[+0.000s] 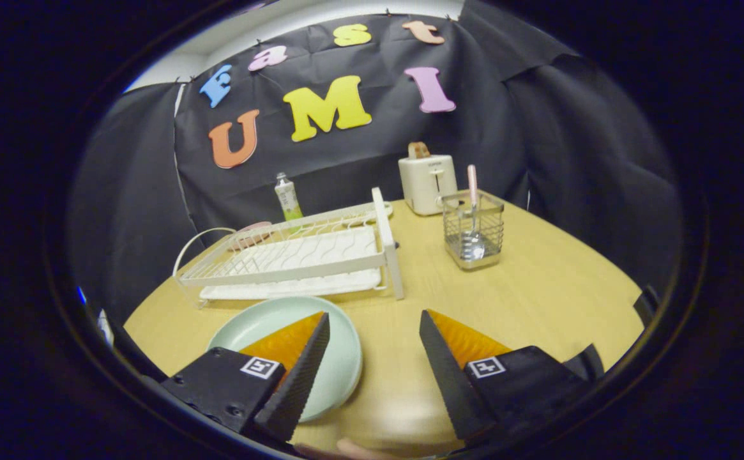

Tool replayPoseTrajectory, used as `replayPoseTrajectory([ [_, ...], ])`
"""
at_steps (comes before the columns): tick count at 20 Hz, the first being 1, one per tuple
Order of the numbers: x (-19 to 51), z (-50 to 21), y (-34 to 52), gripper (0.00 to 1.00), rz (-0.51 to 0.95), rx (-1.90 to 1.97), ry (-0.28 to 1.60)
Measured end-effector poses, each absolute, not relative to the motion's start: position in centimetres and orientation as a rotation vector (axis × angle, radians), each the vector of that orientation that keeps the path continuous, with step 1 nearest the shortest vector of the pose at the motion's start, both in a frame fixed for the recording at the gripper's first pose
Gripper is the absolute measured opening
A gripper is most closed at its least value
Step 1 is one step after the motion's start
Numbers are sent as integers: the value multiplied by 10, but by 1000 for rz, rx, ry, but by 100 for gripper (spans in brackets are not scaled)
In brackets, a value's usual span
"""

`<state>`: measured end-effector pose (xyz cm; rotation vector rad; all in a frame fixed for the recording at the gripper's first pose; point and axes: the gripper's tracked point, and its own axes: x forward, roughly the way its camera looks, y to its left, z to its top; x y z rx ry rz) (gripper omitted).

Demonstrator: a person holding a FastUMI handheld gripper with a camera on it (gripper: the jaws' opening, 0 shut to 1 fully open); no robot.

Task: Take the plate from the dish rack, then take the spoon from the basket and place it into the plate.

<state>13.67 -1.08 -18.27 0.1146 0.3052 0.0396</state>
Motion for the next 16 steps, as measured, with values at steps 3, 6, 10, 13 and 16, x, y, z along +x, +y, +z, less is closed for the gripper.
replayPoseTrajectory([
  [3, 155, -164, -42, 100, -15, 91, 247],
  [6, 181, -148, -78, 100, -82, 103, 223],
  [10, 227, -117, -120, 100, -104, 84, 180],
  [13, 261, -109, -133, 100, -78, 66, 190],
  [16, 286, -97, -140, 100, -28, 92, 206],
])
